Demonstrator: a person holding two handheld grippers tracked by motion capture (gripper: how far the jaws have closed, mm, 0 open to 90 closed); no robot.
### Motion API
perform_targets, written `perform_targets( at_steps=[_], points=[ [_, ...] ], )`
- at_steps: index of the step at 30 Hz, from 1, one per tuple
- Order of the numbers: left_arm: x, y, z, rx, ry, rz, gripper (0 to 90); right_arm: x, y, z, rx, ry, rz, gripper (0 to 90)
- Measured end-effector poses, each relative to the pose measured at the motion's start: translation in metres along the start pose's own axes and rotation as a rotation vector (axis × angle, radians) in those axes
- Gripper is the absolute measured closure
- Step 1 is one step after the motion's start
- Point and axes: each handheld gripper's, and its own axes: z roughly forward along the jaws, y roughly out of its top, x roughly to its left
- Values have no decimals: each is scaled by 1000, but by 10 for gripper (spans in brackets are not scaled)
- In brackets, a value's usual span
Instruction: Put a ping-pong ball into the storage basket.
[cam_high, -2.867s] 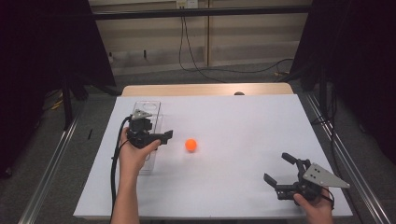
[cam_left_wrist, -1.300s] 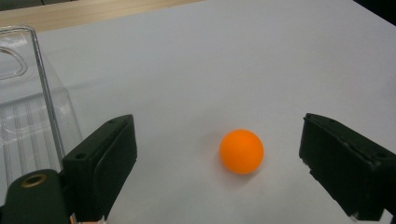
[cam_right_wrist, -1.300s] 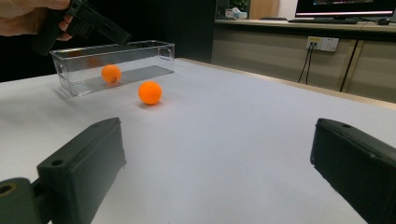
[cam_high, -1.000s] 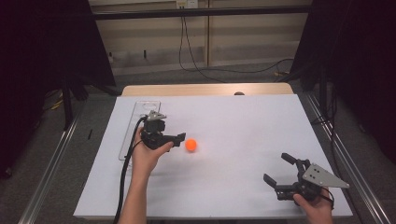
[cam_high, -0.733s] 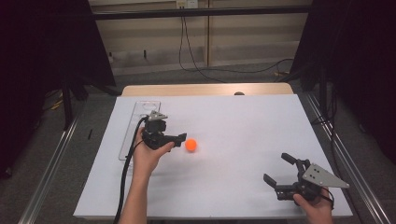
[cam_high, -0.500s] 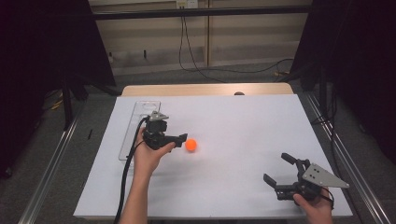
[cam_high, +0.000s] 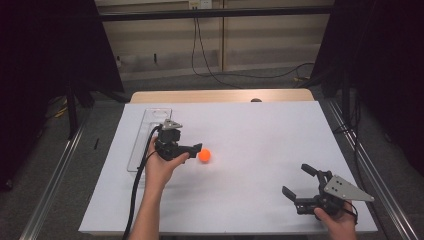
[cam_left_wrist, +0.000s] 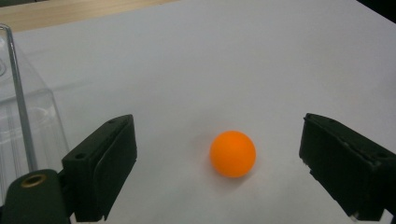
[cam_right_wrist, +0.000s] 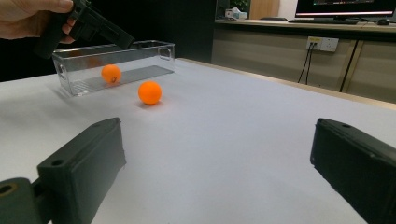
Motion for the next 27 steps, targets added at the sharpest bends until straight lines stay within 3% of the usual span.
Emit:
perform_targets(
  at_steps=[27],
  points=[
    [-10, -1, 12, 16, 3, 11, 112, 0, 0, 0, 2, 2, 1, 26]
  ],
)
